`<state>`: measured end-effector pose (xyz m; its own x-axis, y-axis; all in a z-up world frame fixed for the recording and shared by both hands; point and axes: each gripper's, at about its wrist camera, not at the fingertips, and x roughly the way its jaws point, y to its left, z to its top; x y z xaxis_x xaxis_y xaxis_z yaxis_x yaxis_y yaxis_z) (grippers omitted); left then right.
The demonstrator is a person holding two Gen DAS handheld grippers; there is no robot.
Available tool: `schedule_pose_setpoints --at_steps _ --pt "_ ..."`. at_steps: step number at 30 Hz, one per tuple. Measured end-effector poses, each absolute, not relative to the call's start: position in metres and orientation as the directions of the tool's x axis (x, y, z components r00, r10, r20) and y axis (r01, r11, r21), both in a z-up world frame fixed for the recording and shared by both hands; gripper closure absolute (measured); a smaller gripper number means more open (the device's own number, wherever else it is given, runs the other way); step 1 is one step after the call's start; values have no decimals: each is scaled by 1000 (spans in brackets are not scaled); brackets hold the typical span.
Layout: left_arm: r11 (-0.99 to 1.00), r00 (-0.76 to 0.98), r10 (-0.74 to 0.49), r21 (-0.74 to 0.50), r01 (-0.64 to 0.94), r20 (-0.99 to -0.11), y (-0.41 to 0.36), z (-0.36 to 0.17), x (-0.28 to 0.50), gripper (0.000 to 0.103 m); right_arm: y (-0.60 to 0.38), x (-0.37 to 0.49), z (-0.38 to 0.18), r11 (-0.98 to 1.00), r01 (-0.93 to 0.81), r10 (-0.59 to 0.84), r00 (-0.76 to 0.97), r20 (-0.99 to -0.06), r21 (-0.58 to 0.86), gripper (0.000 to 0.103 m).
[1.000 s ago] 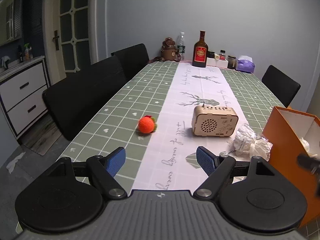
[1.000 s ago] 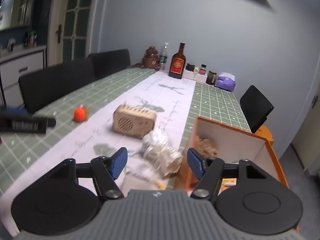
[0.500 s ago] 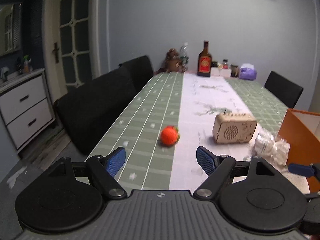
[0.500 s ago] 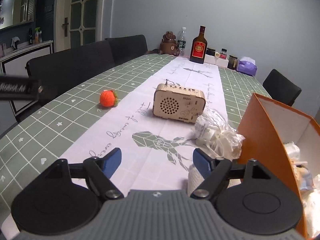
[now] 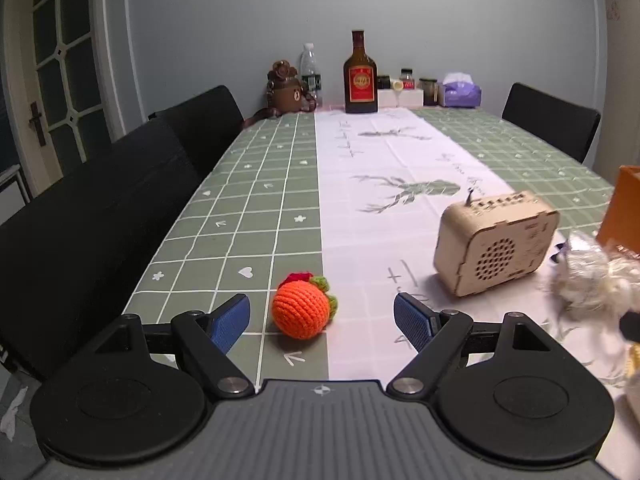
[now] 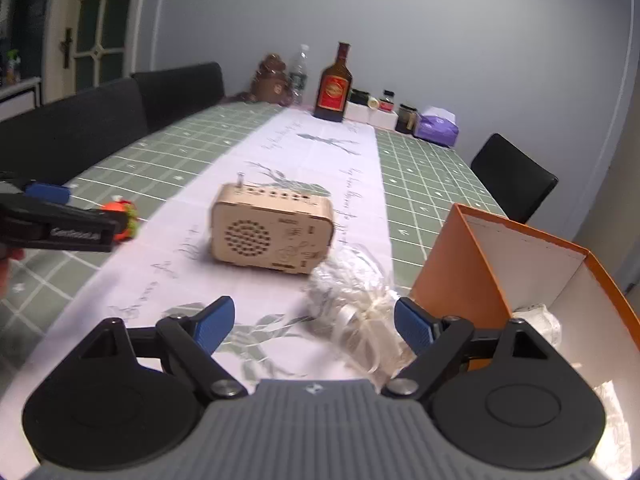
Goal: Organize soft objects
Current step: 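Grasp the white ribbon bundle with the right tool while the left tool grasps the orange crochet fruit, then lift the ribbon bundle with the right tool while the left tool holds the crochet fruit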
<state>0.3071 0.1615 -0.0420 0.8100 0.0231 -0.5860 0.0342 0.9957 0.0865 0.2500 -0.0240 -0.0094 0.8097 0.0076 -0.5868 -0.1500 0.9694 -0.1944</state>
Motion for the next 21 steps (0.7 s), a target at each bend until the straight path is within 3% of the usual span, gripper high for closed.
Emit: schedule_pose_setpoints --at_steps 8,15,18,20,21 --pt "996 746 45 90 20 -664 171 -63 344 8 -16 304 -35 920 -113 -158 770 -618 -376 17" --pt "998 709 16 58 35 -705 173 -73 361 25 -9 324 -63 859 -155 -231 732 -640 -487 20" --pt "999 722 19 48 19 -692 173 -74 363 35 -11 324 -66 843 -147 -254 739 -624 -518 27" --pt "999 727 17 41 16 -686 173 -74 363 48 -12 324 -67 836 -146 -260 743 -617 -529 40" --pt "999 728 13 32 13 -686 174 -74 362 49 -13 324 -67 831 -139 -271 745 -610 -539 51"
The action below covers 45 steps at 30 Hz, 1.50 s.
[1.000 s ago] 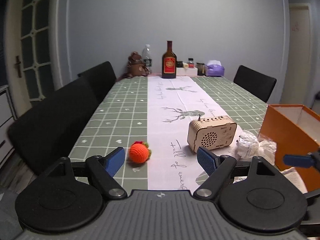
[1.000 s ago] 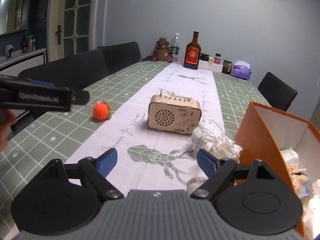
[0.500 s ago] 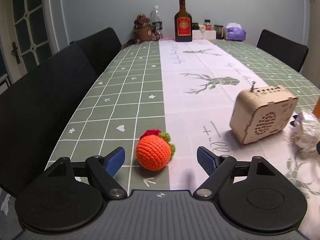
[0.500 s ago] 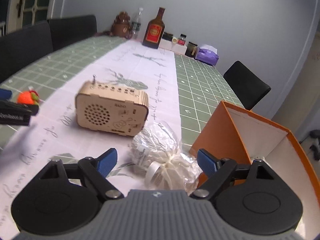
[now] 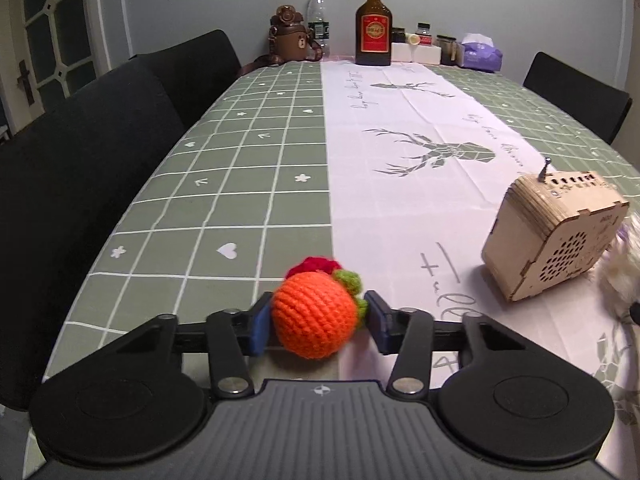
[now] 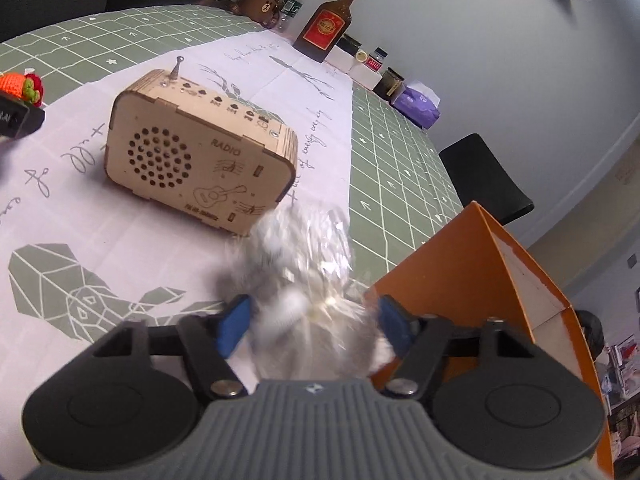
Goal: Organize soft objects
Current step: 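Lift the ribbon bundle with the right tool while the left tool holds the crochet fruit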
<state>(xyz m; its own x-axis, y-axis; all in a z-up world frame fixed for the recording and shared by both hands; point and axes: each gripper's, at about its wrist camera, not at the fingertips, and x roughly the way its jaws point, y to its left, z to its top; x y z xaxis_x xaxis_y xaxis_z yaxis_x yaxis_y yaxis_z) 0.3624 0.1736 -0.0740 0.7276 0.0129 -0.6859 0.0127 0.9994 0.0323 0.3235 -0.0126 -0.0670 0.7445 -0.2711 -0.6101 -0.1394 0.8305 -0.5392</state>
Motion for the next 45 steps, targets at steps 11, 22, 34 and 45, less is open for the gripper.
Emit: schedule_pose_setpoints --at_steps 11,22,34,45 --pt "998 780 34 69 13 -625 169 -68 346 50 -28 307 -52 869 -96 -237 780 -579 -485 63" --pt "997 819 -26 -72 -19 -573 170 -30 282 50 -29 248 12 941 -174 9 870 -493 -290 63" --pt "990 809 -94 -143 13 -580 139 -32 191 50 -31 178 -7 934 -353 295 669 -682 58 62" --pt "992 784 -55 -123 -28 -618 136 -50 160 50 -20 182 -42 906 -411 241 704 -668 -106 53"
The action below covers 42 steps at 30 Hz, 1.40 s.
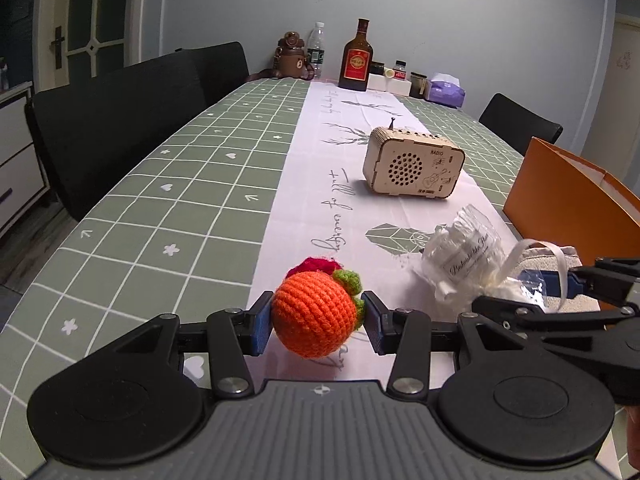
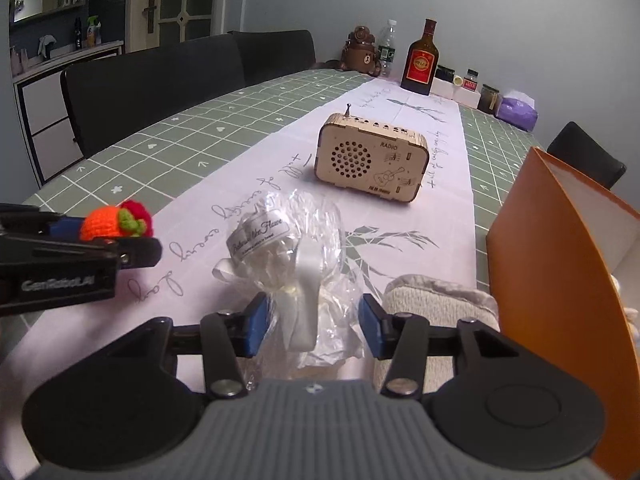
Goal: Organize soft objects
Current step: 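Lift the ribbon bundle with the right tool while the left tool holds the crochet fruit, then carry the ribbon bundle with the right tool into the orange box and release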
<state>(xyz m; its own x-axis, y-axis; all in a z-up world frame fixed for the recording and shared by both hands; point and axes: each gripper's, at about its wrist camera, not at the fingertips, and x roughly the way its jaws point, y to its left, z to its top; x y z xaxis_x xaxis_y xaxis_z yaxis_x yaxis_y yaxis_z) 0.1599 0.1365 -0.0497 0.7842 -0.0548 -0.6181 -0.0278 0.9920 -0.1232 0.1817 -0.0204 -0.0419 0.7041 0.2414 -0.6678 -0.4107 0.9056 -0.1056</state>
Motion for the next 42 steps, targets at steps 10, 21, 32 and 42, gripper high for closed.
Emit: schedule_pose_setpoints --at_steps 10,21,32,42 --pt "994 790 -1 -87 -66 -613 138 -45 151 50 -24 184 -52 913 -395 234 706 -668 -98 64" --pt "995 804 79 -8 -103 -590 123 -26 143 50 -46 163 -24 921 -390 315 724 -614 12 65" --pt "996 860 22 -66 -65 -510 84 15 139 50 -101 133 23 925 -377 354 795 -492 56 65" --pt "990 886 -135 -106 97 -443 2 52 163 50 -201 136 61 987 -150 156 880 -449 50 65"
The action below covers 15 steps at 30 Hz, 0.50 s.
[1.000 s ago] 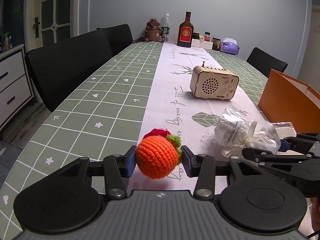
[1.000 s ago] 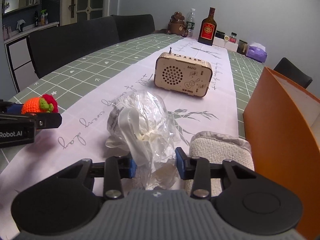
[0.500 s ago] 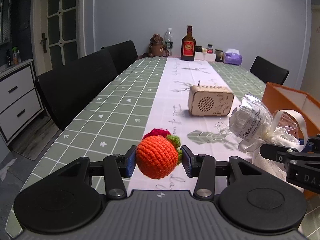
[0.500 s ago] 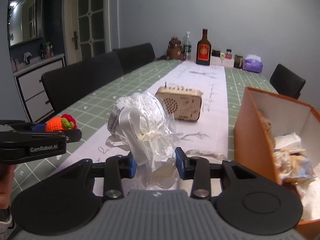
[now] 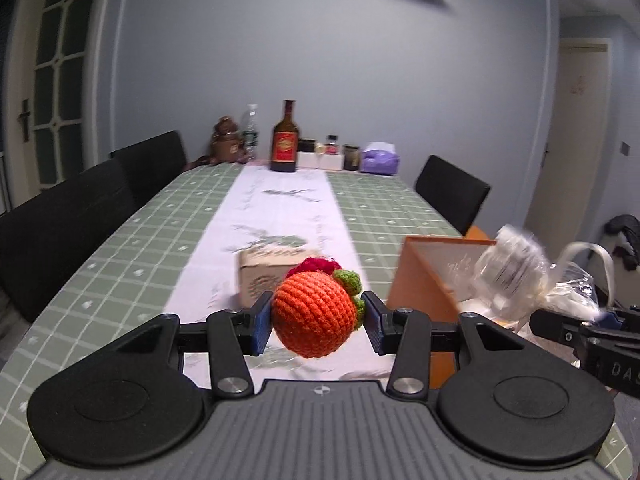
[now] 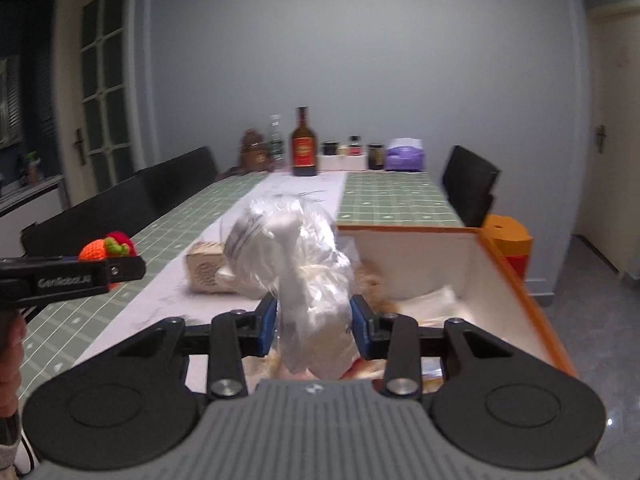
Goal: Organize soft objects
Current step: 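Carry the ribbon bundle with the right tool into the orange box and release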
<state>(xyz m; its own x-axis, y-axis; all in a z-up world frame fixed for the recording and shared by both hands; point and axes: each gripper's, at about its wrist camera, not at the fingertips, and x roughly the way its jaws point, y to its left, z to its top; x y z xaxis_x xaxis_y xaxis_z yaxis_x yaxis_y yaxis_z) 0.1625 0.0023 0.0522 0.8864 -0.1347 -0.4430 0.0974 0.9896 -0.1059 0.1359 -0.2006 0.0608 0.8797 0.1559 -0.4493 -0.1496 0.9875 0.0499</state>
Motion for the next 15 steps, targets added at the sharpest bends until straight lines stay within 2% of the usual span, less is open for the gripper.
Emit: schedule_pose_setpoints --at_steps 3,6,9,12,15 --pt "982 886 -189 -106 159 -423 -24 58 165 50 -230 144 70 997 -82 80 889 -451 15 65" --pt "975 882 -221 -103 195 -417 -45 59 170 50 -257 159 76 998 -65 69 883 -464 23 65" --pt "971 873 -237 -100 215 -426 -59 55 175 50 -274 191 69 998 2 -36 851 -523 -66 65" --pt "969 864 -246 -102 225 -439 -63 49 174 50 -289 234 49 1000 -20 7 778 -628 -12 65" --pt "970 854 -242 -91 226 -461 -65 42 174 50 -291 265 28 996 17 -75 733 -676 -92 65"
